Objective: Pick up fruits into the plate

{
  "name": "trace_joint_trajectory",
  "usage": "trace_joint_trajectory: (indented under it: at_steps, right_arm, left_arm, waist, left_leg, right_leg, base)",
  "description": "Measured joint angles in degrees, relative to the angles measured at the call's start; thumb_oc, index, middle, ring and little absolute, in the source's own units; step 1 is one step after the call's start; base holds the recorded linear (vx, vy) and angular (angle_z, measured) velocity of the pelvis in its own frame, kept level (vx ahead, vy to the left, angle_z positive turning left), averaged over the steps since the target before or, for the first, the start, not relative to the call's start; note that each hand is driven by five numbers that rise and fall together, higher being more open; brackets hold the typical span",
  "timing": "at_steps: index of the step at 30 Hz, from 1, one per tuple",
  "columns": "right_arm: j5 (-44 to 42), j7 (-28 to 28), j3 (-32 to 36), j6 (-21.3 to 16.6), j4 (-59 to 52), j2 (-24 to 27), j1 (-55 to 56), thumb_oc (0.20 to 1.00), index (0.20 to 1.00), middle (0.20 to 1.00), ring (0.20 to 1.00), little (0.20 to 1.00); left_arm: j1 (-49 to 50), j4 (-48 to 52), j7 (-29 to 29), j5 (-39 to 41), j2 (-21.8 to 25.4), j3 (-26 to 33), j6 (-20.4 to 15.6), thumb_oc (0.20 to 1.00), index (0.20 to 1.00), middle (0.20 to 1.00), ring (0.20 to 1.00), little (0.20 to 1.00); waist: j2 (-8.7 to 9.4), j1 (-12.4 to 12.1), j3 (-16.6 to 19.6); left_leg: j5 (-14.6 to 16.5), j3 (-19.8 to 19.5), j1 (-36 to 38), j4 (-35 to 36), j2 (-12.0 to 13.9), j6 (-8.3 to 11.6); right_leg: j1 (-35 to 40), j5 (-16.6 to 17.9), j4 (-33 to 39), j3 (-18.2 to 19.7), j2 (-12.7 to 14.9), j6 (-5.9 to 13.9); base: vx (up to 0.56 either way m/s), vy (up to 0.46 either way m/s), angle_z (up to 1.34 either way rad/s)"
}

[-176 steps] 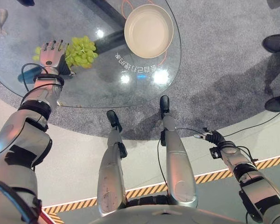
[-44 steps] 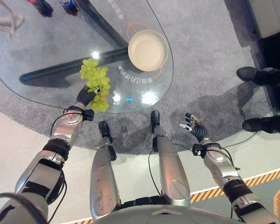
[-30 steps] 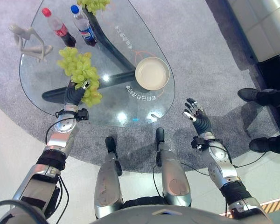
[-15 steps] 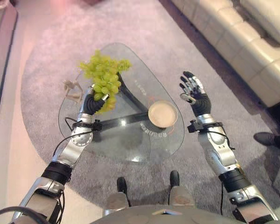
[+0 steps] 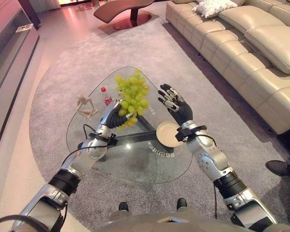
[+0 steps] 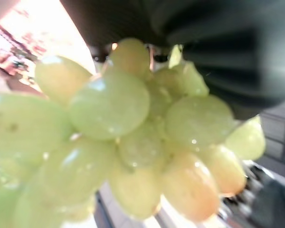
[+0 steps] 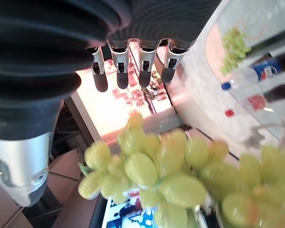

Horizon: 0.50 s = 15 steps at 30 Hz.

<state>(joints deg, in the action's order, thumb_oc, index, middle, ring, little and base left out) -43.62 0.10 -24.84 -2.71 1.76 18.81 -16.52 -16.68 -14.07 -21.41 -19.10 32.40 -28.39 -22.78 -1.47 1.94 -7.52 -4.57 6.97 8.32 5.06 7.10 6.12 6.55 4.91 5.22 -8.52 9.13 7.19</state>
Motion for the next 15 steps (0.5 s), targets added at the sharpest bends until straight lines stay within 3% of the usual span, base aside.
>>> trace_joint_trajectory:
  at_steps: [7, 15]
  right_arm:
    - [-5.0, 0.1, -3.5, 4.4, -0.4, -0.4, -1.4, 1.0, 1.0, 1.0, 1.0, 1.0]
    - [-9.6, -1.0, -4.2, 7.3, -1.9, -1.0, -1.4, 1.0, 1.0, 1.0, 1.0, 1.0]
  left_arm:
    - [-0.5, 0.5, -0.2, -3.7, 2.5, -1.5, -2.4, 0.2, 0.2, 0.2, 0.2, 0.2]
    - [-1.0, 1.7, -2.2, -7.7, 3.2, -3.4, -2.4, 0.2, 0.2, 0.2, 0.2, 0.2]
  waist:
    - [0.04, -0.2, 0.9]
    - [0.21, -0.2, 1.5]
  left_leg:
    - [-0.1, -0.2, 0.1, 0.0, 0.0, 0.01]
    - [-0.1, -0.3, 0.2, 0.0, 0.0, 0.02]
  right_leg:
    - [0.4, 0.0, 0.0, -0.1, 0.0, 0.0]
    - [0.6, 0.0, 0.0, -0.2, 0.0, 0.01]
  base:
    - [0.01, -0.002, 0.02]
    - [0.0, -0.001, 0.01]
